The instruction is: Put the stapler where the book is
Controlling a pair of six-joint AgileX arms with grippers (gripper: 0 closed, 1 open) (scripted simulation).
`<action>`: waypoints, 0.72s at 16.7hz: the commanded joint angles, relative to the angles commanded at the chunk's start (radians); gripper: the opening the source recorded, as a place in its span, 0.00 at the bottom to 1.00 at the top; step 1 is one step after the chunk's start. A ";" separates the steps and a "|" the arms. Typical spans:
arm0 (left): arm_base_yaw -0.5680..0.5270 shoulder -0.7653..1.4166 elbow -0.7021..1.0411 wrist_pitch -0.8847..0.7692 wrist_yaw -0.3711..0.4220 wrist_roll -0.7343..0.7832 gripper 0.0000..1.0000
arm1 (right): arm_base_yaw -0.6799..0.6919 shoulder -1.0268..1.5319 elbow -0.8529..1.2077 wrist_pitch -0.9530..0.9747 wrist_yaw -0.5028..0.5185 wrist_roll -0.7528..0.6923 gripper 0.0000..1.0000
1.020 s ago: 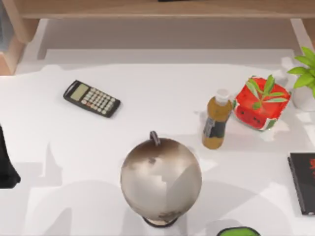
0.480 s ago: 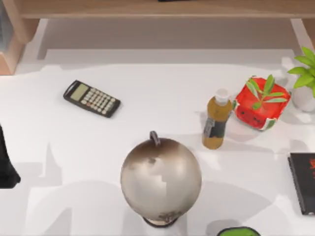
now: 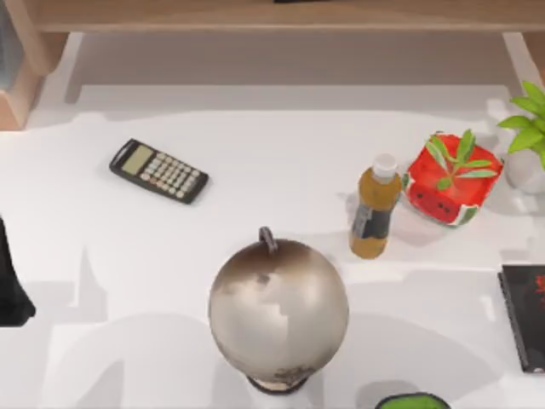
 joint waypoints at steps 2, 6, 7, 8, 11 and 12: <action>0.000 0.000 0.000 0.000 0.000 0.000 1.00 | 0.013 0.008 -0.025 0.003 -0.011 -0.002 0.00; 0.000 0.000 0.000 0.000 0.000 0.000 1.00 | 0.013 0.008 -0.025 0.003 -0.011 -0.002 0.00; 0.000 0.000 0.000 0.000 0.000 0.000 1.00 | 0.013 0.008 -0.025 0.003 -0.011 -0.002 0.00; 0.000 0.000 0.000 0.000 0.000 0.000 1.00 | 0.009 0.005 -0.023 0.002 -0.010 0.000 0.00; 0.000 0.000 0.000 0.000 0.000 0.000 1.00 | 0.010 0.019 -0.043 0.035 -0.010 0.000 0.00; 0.000 0.000 0.000 0.000 0.000 0.000 1.00 | 0.011 0.028 -0.056 0.057 -0.010 0.000 0.00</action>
